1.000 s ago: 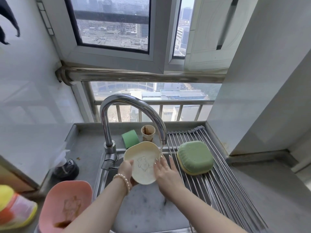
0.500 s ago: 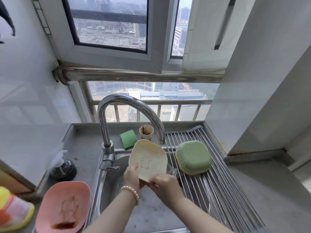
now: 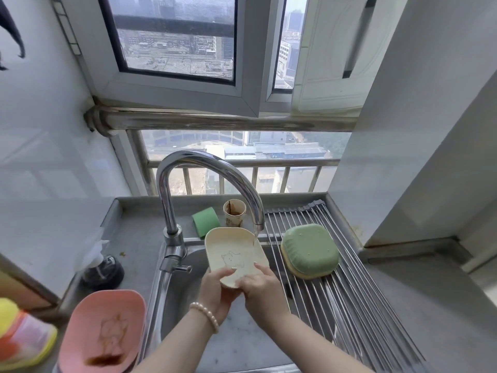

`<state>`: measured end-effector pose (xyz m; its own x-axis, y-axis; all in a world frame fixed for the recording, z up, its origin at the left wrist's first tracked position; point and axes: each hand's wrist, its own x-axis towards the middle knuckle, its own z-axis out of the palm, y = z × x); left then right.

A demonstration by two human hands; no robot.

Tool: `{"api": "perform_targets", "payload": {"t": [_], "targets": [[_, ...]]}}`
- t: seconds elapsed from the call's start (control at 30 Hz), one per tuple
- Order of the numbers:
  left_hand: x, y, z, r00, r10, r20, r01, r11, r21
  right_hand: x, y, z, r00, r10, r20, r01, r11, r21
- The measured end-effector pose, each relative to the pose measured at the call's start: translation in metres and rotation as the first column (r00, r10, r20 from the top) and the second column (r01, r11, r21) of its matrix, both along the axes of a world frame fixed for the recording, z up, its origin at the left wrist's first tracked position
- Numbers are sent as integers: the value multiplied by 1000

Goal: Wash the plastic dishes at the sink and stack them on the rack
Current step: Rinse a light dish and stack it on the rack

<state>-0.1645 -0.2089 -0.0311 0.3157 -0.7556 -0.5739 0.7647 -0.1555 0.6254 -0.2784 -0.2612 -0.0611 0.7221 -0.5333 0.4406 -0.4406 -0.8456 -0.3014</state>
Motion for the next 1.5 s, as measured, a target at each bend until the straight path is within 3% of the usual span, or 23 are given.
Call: {"api": "perform_targets", "payload": {"t": [0.07,0.13,0.17,0.23,0.3,0.4,0.47,0.57,0.67,0.73,0.8,0.83,0.9,1.03,1.17,1.23,1.33,1.5], "targets": [[8,0,3,999,-19,-41,19,1000,6,-1,-2,-1,983,44,181,-46,999,9],[22,1,7,997,-73,-30,75,994,79,-11,-9,-1,972,94,214,-81,994,-70],[28,1,8,995,-98,-19,100,989,113,-19,-15,-1,977,115,178,-96,989,-114],[36,3,12,986,-167,6,164,972,168,-32,-29,0,993,108,-39,-114,971,-211],[40,7,13,974,-226,3,222,957,189,-36,-35,4,961,4,-275,-85,956,-281],[34,5,13,980,-199,-20,200,969,144,-27,-27,10,906,-54,-421,-70,959,-273],[16,2,8,995,-101,-21,102,992,75,-20,-16,14,931,-61,-360,-24,974,-227],[-10,0,-1,999,34,-15,-33,999,18,-3,8,20,984,-93,-154,77,991,-111],[-8,-2,0,995,98,31,-99,994,43,3,18,13,997,10,71,-12,999,30],[4,-3,6,979,98,181,-111,992,64,-7,11,13,990,49,130,-64,991,117],[15,-3,13,947,27,319,-60,994,94,-19,0,24,1000,23,-7,-20,954,300],[18,-4,15,935,-27,352,-15,993,116,-24,-5,29,988,53,-146,2,937,349],[19,-2,20,923,-108,369,56,987,150,-29,-15,36,906,105,-411,22,956,294],[11,3,18,952,-206,226,175,973,149,-17,-25,37,796,15,-605,165,957,240],[6,10,7,959,-269,-85,277,954,114,3,-22,41,689,23,-724,295,904,310],[1,11,8,941,-258,-218,278,958,65,12,-19,44,688,19,-725,327,885,333],[-5,9,11,927,-227,-298,241,970,11,19,-16,46,717,49,-695,332,853,403],[-18,-7,12,915,-8,-404,-9,999,-41,30,-10,41,789,191,-585,137,872,470]]}}
